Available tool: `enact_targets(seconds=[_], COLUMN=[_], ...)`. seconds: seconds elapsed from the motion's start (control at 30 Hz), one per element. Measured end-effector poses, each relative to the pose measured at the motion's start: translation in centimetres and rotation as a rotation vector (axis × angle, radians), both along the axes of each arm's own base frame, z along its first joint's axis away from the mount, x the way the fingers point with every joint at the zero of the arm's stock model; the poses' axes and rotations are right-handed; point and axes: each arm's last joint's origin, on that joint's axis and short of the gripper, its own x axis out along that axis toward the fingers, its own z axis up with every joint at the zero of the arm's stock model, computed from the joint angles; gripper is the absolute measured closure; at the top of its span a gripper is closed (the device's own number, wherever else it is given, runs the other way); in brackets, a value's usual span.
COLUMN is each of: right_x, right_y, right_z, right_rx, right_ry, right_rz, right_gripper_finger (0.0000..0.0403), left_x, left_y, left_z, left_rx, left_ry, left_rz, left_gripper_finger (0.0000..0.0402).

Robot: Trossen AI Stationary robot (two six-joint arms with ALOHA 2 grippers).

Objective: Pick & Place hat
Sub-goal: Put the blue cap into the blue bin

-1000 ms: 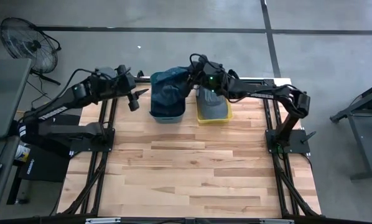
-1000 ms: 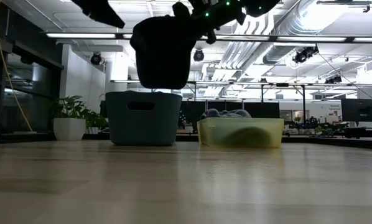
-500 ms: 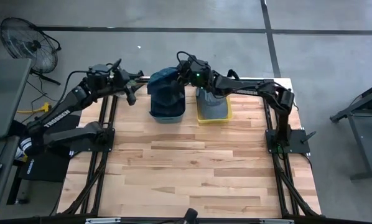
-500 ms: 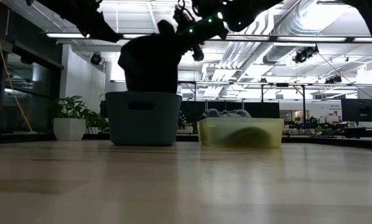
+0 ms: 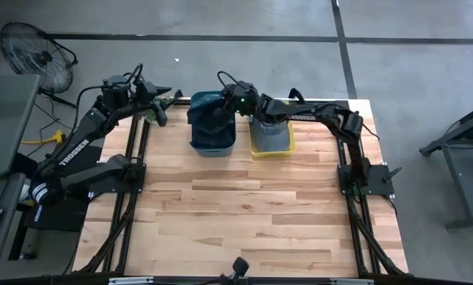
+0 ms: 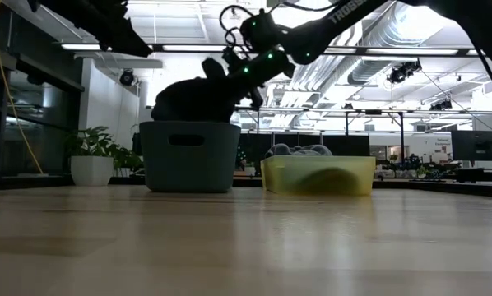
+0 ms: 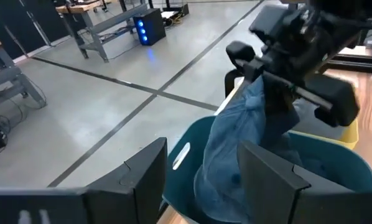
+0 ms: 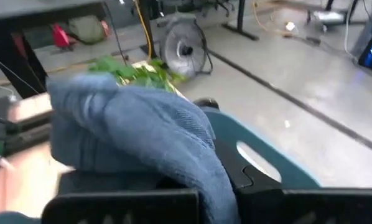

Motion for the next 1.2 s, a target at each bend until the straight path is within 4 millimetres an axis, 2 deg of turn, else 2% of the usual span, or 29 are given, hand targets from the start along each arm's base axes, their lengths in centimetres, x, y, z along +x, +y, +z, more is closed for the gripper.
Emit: enact_targets(seconds=[0.23,0.43,0.63,0.93,1.0,1.2], right_x=[-0.5,-0.6,-1.2,-2.1,-2.1,-1.0], right_y=[-0.8,-1.9,-3.6,-5.3,-5.5,-5.3], right_z=[-1.0,0.3,1.5,1.3,1.0,-1.9], right_rx=[0.044,0.006,-0.085,-0.059,-0.042,0.053], right_ry=[0.062,0.006,0.029,0.04,0.031,0.054], right_rz=[-0.033,-0.047,-0.037,0.004,0.03,0.058], right_gripper_finger=[0.0402,0.0402,0.0402,0.0402,0.0402,0.0403], left_x=[0.1,0.2,0.2,0.2,0.2,0.2], left_y=[0.0,-0.2,-0.2,-0.3,-0.3,-0.3], left_z=[0.2,0.2,0.2,0.1,0.1,0.1], left_rx=[-0.003,-0.037,-0.043,-0.058,-0.058,-0.057], left_ry=[-0.034,-0.062,-0.064,-0.058,-0.059,-0.06], left_rz=[-0.041,-0.097,-0.095,-0.105,-0.107,-0.109], left_gripper_finger=[0.0211,0.0211,0.0211,0.0211,0.0211,0.0211])
